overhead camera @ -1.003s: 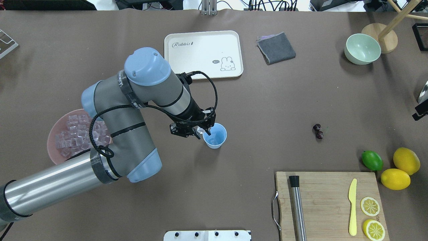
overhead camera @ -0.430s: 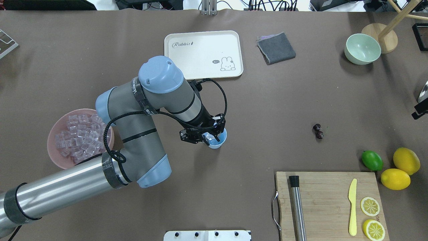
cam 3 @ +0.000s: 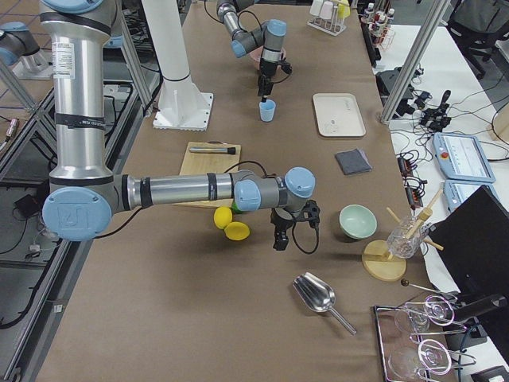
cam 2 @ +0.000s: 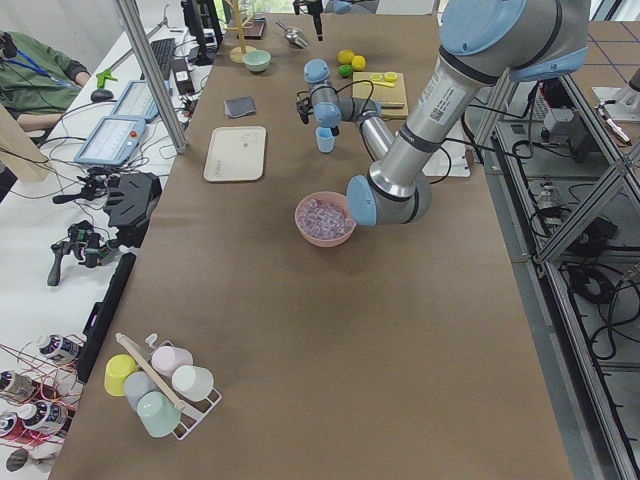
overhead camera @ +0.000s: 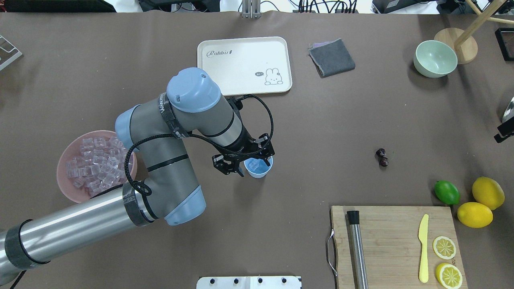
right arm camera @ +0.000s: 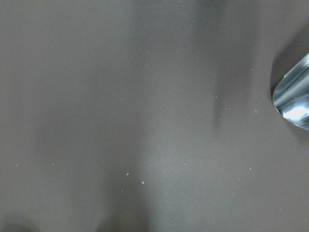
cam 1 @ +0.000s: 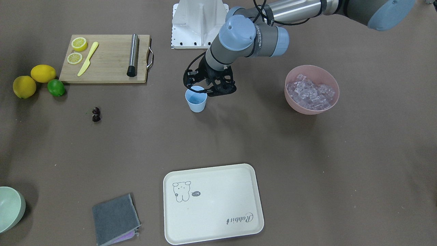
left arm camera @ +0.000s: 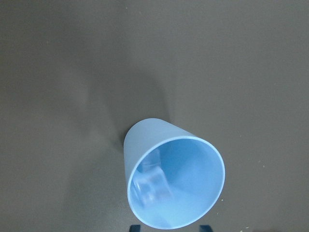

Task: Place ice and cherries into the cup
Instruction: 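Open the left gripper to release the cube into the cup, then move the left gripper back over the pink ice bowl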

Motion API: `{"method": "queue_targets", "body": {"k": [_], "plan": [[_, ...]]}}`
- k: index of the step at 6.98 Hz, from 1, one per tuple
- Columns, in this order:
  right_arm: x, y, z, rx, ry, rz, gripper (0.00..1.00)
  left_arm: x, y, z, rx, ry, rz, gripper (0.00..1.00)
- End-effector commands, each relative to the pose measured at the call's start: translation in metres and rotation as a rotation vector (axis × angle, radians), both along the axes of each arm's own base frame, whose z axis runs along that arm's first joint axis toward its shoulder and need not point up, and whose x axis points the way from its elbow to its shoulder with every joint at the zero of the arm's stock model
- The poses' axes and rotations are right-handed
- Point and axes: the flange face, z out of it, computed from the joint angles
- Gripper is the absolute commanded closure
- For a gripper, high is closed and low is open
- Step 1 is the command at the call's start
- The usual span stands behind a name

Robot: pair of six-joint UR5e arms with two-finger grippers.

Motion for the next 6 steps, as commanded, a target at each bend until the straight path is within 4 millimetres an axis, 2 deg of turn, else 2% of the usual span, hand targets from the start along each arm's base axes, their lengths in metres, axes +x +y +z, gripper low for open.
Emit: {"method": "queue_targets", "body": {"k": [1, 2, 3, 4, 6], "plan": [[0.0, 0.0, 0.0, -0.003, -0.001, 0.001, 0.0, -0.011, -0.015, 0.01, -0.009, -0.017, -0.028, 0.03], [0.0, 0.0, 0.001, -0.002, 0.0, 0.0, 0.0, -0.032, -0.037, 0.035, -0.006, -0.046, -0.058, 0.03], [0.0, 0.001, 0.002, -0.005, 0.003, 0.001, 0.0, -0.067, -0.063, 0.068, 0.031, -0.079, -0.078, 0.03], [0.0, 0.001, 0.001, -0.004, 0.001, 0.001, 0.0, -0.11, -0.076, 0.089, 0.113, -0.142, -0.051, 0.03], [0.0, 0.001, 0.004, -0.012, 0.003, 0.003, 0.0, -0.187, -0.092, 0.093, 0.268, -0.286, 0.089, 0.03]]}}
